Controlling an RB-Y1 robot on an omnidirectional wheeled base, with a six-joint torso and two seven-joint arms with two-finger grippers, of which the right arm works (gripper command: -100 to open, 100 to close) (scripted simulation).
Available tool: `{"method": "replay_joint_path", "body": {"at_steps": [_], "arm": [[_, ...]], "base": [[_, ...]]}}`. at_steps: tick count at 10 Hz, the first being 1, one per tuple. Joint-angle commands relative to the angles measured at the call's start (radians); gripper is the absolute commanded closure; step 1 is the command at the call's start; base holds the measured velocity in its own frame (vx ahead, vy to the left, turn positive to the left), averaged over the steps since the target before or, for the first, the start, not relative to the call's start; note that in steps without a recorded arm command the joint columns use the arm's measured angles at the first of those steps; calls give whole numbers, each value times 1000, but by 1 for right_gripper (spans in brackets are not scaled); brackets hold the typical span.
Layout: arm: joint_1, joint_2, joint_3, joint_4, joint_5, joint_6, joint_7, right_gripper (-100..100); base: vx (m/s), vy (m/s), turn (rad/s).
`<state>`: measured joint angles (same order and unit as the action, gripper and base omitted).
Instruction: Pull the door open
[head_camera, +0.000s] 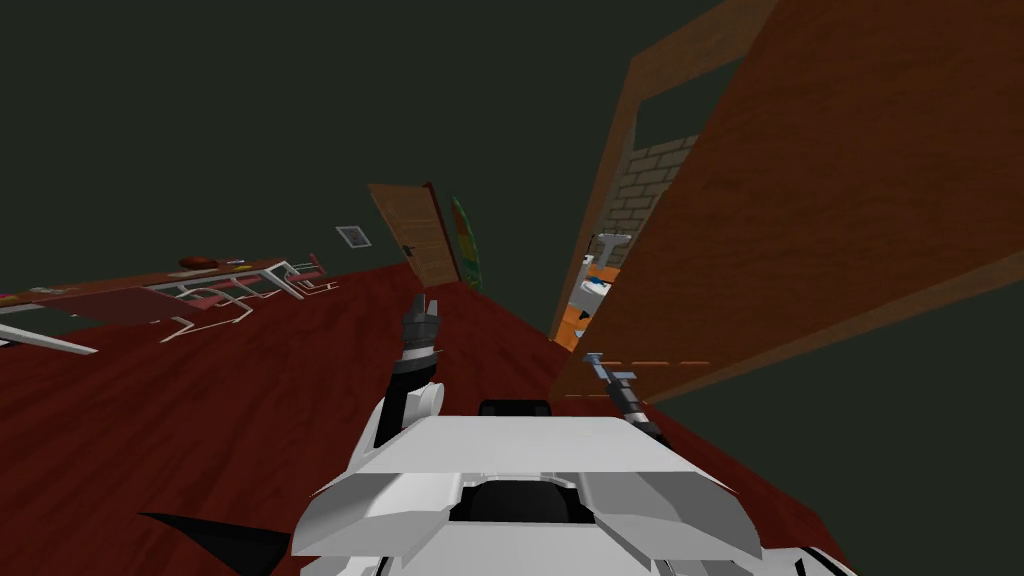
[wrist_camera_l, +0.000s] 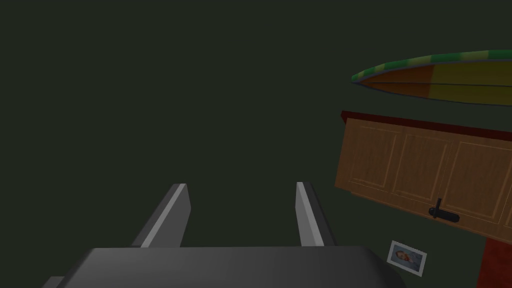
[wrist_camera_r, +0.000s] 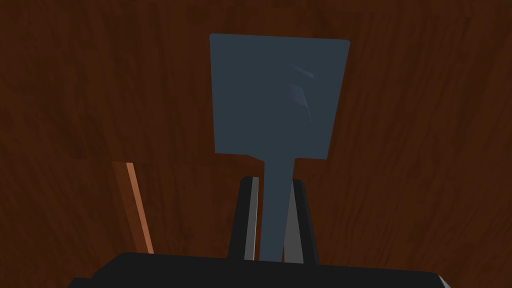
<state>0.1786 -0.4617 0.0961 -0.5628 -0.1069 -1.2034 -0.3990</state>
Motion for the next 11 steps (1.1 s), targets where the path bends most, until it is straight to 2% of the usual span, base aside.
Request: {"method": "replay_joint_path", "body": {"at_steps": [1,3,6,8,9,11], "arm": [[-32,13,10,10,-8,29,15,100],[-40,15,12,10,-10,36,18,100],[-98,33,24,15,-27,91,44,100],[-98,33,24,15,-27,91,44,100],[-122,41,29,16,-34,114,55,100],[-147,49,34,18,-41,137,65,100]], "base": [[-245,-80,147],[-142,-23,51],[-200,-70,141],[-88,-26,11],[-102,-29,54],[-169,-58,122]]}}
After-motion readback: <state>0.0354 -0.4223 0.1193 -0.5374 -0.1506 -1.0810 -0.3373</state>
